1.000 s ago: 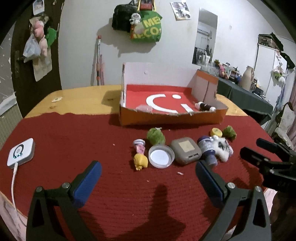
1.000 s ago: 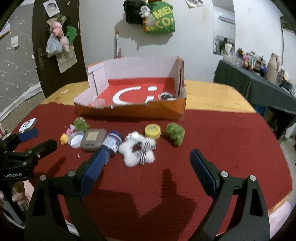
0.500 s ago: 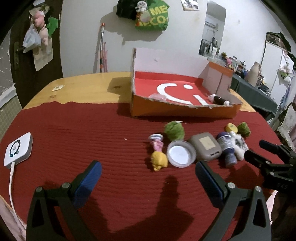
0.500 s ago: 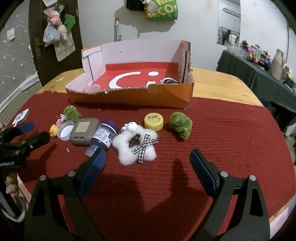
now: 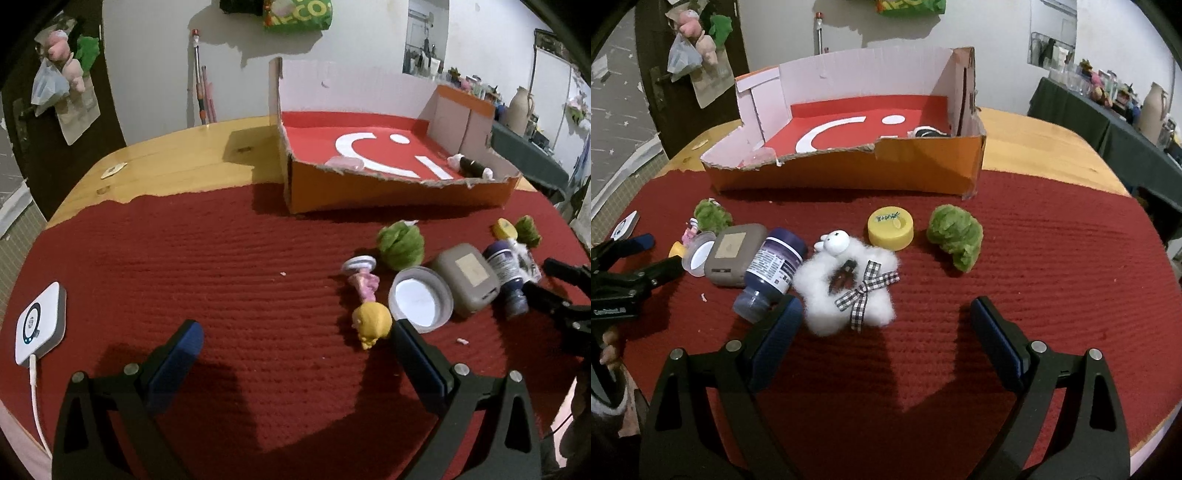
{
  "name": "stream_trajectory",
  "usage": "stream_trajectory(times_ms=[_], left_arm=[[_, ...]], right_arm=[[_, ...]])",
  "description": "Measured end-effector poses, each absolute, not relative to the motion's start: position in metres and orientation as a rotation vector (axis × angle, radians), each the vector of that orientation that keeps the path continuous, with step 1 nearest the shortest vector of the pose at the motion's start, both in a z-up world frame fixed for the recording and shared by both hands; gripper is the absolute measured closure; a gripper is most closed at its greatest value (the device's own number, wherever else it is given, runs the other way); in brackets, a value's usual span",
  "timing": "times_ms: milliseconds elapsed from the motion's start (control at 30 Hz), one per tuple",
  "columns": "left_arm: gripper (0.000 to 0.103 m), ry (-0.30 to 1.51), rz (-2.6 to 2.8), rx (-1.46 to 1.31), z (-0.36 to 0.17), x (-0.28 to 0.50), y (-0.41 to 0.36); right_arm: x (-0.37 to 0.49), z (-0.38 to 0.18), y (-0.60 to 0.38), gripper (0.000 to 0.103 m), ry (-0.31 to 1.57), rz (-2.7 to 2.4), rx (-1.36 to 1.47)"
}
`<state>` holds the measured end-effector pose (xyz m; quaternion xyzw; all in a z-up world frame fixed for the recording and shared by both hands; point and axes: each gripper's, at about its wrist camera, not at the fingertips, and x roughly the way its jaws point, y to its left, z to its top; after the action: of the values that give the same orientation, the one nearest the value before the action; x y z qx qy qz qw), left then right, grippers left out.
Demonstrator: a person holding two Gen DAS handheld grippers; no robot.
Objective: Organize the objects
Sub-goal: 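Withdraw both grippers from the box back toward the remaining items, then grasp the pink figurine with the left gripper while the right grasps the white sheep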
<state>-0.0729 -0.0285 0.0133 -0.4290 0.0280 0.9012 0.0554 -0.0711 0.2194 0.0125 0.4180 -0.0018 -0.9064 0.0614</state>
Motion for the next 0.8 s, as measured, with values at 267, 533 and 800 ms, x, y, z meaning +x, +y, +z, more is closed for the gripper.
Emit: stream_trajectory(times_ms=[267, 533, 800], left_arm=[[0.000, 0.087, 2.769, -1.330, 0.015, -0.078, -0.042], [0.010, 0.130, 2.706, -1.296, 0.017, -0.083, -0.033], [0.034, 0.152, 2.646, -1.257, 0.019, -0.094, -0.020]], right_arm=[[-0.071, 0.012, 0.218, 0.010, 0.052, -2.743, 1.276], [-0.071, 0.013, 0.209, 0.010, 0.184, -2.755, 1.257], [-0.078, 0.015, 0.199, 0.020, 0.241, -2.730, 1.238]])
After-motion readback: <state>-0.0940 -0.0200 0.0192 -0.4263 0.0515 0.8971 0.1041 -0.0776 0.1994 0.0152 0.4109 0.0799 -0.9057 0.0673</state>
